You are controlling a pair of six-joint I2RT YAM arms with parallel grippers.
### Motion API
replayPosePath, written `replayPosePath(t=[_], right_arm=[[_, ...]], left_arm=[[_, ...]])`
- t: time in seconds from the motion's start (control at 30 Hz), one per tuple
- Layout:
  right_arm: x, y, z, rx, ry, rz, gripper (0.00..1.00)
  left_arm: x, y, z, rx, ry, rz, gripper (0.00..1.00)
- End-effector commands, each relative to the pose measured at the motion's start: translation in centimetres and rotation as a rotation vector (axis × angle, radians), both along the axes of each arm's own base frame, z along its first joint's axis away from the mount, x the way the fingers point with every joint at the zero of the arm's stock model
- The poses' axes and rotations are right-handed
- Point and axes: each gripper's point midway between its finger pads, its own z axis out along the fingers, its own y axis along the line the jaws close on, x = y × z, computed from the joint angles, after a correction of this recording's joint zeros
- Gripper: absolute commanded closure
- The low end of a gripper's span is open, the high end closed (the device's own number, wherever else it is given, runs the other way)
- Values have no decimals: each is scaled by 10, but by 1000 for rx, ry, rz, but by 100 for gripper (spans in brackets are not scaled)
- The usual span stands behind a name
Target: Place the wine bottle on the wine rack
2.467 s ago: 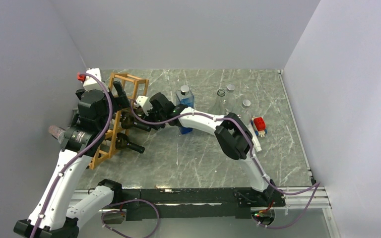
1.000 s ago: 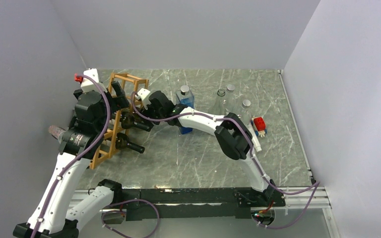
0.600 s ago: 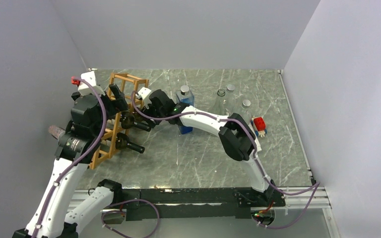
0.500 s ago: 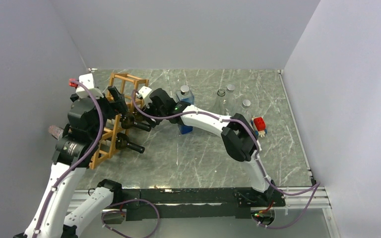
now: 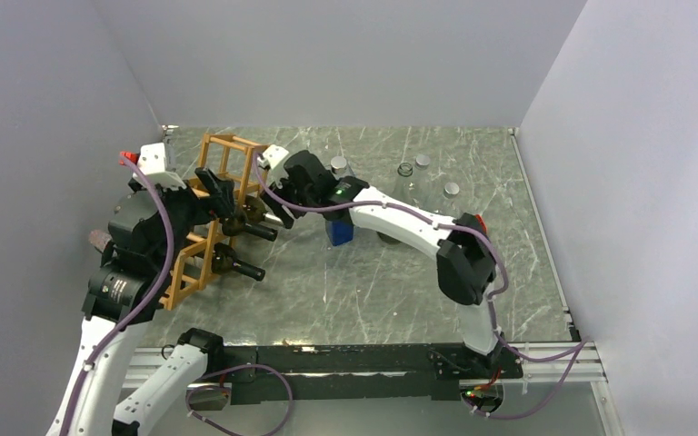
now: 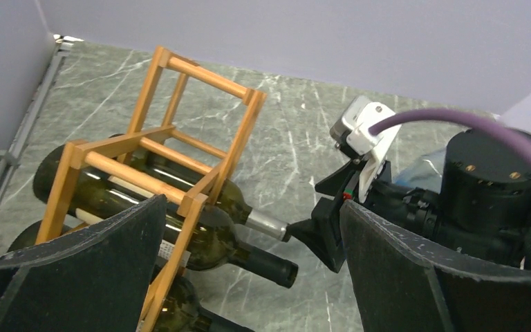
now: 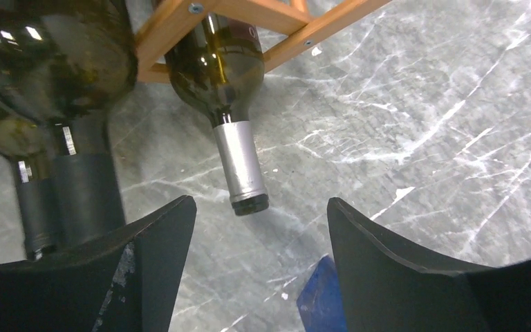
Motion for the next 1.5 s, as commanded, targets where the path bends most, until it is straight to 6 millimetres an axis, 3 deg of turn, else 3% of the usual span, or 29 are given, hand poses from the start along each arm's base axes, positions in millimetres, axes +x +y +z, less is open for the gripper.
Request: replayPosePath(t=[0.0, 0.17, 0.27, 0.43, 0.6, 0.77, 1.07, 1.47], right_arm=[[-12, -12, 89, 141, -58, -22, 26], [-50, -26, 168, 291, -72, 60, 25], [-72, -45, 208, 357, -80, 72, 24], [-88, -88, 237, 392, -116, -7, 14], [-83, -119, 223, 350, -143, -126, 8], [-64, -133, 189, 258, -154, -253, 6], [-26, -124, 145, 175, -155, -373, 6], [2, -129, 117, 137, -172, -471, 6]], left_arm=[[-20, -16, 41, -36, -120, -125, 1], [-43, -36, 60, -57, -197, -277, 1], [-54, -46, 62, -61, -210, -351, 1], [-61, -60, 52, -61, -178, -438, 1], [-61, -64, 39, -60, -138, -464, 1], [-65, -63, 31, -57, -120, -460, 1], [-69, -56, 18, -31, -84, -435, 1], [-63, -56, 1, -23, -45, -428, 1]])
